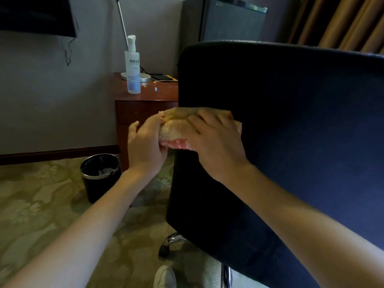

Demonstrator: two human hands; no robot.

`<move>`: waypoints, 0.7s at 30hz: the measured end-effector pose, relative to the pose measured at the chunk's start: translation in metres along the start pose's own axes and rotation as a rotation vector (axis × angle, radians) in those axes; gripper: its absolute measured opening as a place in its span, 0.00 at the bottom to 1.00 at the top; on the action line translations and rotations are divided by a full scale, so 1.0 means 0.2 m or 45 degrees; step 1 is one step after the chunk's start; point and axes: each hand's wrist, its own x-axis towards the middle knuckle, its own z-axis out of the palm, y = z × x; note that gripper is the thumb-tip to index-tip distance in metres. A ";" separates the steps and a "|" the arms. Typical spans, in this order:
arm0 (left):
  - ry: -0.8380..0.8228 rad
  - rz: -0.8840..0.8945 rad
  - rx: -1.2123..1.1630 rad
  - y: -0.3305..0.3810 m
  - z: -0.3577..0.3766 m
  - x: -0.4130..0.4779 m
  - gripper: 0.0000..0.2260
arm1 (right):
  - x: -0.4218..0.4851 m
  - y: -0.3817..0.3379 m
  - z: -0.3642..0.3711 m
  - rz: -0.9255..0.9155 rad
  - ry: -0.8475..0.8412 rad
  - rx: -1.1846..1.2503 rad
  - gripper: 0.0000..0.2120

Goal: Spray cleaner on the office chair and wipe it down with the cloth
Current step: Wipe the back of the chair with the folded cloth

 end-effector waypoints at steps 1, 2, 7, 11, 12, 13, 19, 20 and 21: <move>-0.059 -0.029 -0.004 -0.01 0.05 -0.04 0.18 | -0.02 -0.02 0.05 -0.016 -0.053 -0.030 0.25; -0.102 -0.041 -0.012 -0.03 0.09 -0.08 0.17 | -0.05 -0.03 0.10 -0.032 -0.082 -0.054 0.26; -0.171 -0.079 -0.169 -0.08 0.29 -0.37 0.16 | -0.32 -0.08 0.38 -0.080 -0.101 -0.091 0.32; -0.250 -0.086 -0.204 -0.10 0.37 -0.58 0.18 | -0.53 -0.13 0.56 -0.119 -0.138 -0.040 0.29; -0.268 -0.091 -0.216 -0.11 0.39 -0.63 0.18 | -0.58 -0.14 0.58 -0.122 -0.135 -0.024 0.28; -0.280 -0.098 -0.224 -0.11 0.40 -0.68 0.17 | -0.62 -0.15 0.61 -0.128 -0.139 -0.009 0.27; -0.439 -0.193 -0.107 -0.07 0.49 -0.95 0.22 | -0.85 -0.19 0.72 -0.081 -0.321 0.159 0.22; -0.494 -0.200 -0.096 -0.06 0.49 -0.98 0.23 | -0.88 -0.20 0.71 -0.059 -0.369 0.205 0.21; -0.557 -0.196 -0.083 -0.04 0.49 -1.01 0.24 | -0.90 -0.20 0.70 -0.020 -0.432 0.256 0.24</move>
